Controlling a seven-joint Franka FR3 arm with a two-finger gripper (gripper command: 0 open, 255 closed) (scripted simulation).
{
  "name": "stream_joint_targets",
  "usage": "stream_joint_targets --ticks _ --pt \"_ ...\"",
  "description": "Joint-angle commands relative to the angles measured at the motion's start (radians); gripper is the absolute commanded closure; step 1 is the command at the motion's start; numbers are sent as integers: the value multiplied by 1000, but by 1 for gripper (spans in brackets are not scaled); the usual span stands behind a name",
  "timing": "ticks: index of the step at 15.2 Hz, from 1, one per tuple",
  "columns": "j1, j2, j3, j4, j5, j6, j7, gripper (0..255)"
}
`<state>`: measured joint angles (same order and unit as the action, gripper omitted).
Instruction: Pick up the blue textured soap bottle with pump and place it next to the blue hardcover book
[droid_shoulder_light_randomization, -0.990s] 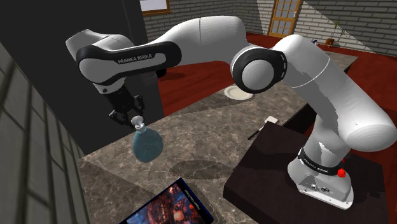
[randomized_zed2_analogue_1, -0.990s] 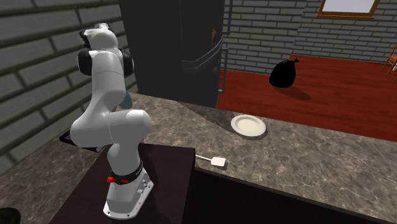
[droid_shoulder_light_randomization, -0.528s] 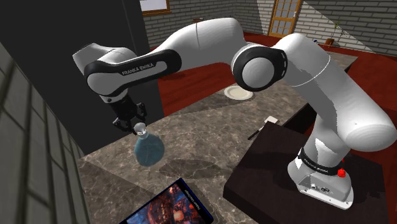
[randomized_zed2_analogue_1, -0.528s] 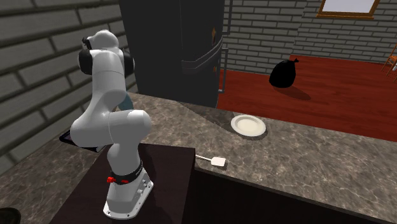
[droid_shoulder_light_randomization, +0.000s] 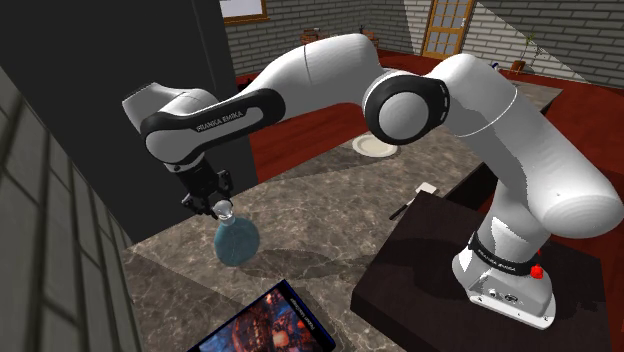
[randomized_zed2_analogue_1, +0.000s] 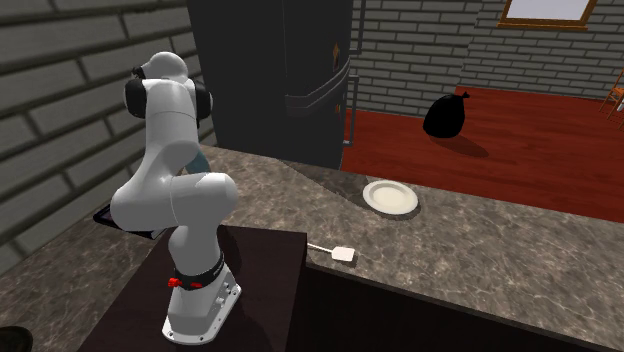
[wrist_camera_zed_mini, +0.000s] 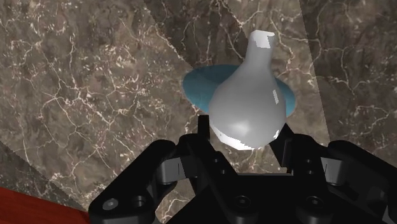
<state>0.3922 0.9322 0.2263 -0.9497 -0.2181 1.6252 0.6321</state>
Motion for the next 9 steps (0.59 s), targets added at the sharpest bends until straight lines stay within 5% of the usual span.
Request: stream_joint_targets --ticks 1,4,5,9 --pt "0 0 0 -1 0 1 0 255" --pt "0 0 0 -1 0 1 0 255" --pt "0 -1 0 -1 0 1 0 0" --pt "0 -1 0 -1 0 1 0 0"
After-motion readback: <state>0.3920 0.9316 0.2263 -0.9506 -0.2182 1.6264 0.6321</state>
